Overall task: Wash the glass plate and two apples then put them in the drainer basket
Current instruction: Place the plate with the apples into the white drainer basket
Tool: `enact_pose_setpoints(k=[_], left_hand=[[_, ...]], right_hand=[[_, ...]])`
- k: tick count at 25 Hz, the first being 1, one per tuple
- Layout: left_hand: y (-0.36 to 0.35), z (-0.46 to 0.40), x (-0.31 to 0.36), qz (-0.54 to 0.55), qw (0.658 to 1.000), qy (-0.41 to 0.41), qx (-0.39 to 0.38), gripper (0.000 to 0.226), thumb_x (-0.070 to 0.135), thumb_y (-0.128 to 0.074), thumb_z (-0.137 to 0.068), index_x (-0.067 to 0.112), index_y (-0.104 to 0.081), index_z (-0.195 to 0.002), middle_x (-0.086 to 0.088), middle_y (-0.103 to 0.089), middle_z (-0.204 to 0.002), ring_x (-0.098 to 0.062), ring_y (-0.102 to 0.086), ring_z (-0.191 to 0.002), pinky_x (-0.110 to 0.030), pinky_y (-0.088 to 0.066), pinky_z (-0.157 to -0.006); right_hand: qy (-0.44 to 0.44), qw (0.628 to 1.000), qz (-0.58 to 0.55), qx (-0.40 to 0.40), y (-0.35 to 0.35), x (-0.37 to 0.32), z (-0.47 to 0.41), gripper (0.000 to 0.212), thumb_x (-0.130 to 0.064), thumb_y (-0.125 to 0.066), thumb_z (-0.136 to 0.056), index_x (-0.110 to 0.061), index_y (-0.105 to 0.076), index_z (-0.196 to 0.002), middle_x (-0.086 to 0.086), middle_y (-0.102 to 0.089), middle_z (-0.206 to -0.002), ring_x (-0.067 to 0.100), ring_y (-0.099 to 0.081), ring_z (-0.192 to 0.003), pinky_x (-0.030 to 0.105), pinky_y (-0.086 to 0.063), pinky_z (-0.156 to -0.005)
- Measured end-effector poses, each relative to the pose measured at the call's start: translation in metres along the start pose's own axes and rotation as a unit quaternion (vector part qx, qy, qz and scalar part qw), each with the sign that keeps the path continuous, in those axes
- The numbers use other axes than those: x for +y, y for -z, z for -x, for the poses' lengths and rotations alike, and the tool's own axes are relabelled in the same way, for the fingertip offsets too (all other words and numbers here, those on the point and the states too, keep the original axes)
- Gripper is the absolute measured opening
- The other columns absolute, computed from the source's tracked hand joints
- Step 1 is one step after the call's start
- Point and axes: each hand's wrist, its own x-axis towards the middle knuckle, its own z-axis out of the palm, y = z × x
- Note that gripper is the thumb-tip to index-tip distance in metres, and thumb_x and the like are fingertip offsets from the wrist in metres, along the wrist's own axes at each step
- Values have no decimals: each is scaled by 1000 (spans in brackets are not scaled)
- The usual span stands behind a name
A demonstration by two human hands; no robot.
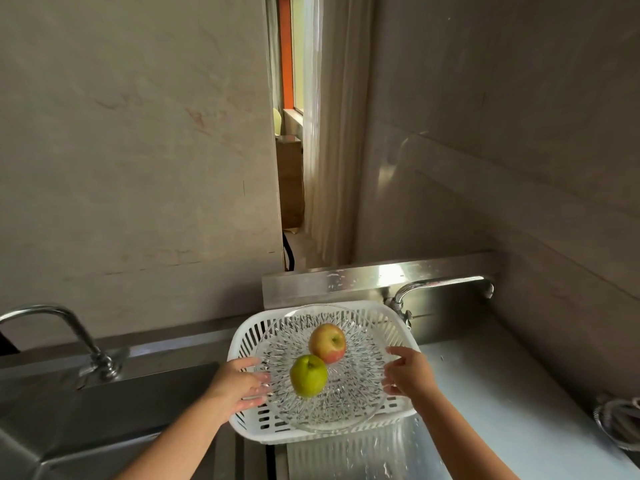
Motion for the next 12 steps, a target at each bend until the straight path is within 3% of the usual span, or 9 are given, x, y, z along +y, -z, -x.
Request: enact_pose_setpoints(k=[3,8,12], left_hand=[[-2,-3,-2,5,1000,0,-2,50,-15,-52,-83,6,-49,-129,-15,-67,-89,-28,-66,-79,-37,-55,-69],[-2,-6,-4,16,1000,5,-3,53,-15,-52,-82,7,-48,-130,-15,-67,-90,-28,-66,-80,-37,-54,-70],[-3,-6,-5,31,1000,3,-3,55,-14,-53,-83,9,-46,-132,-14,-67,-90,-26,-66,-80,-39,-54,-74]], right_hand=[[-5,1000,7,7,1,1,-2,48,11,-43,-84,-4,-51,-128,15,-62,-66,21,-58,-49,27,-57,-47],[-6,1000,10,12,-3,0,-5,47,8,-44,-84,-6,-53,-128,13,-64,-65,21,-61,-50,37,-61,-61],[-8,1000,15,-1,-1,2,-5,48,6,-49,-84,-8,-52,-129,10,-66,-68,19,-65,-54,31,-60,-53]])
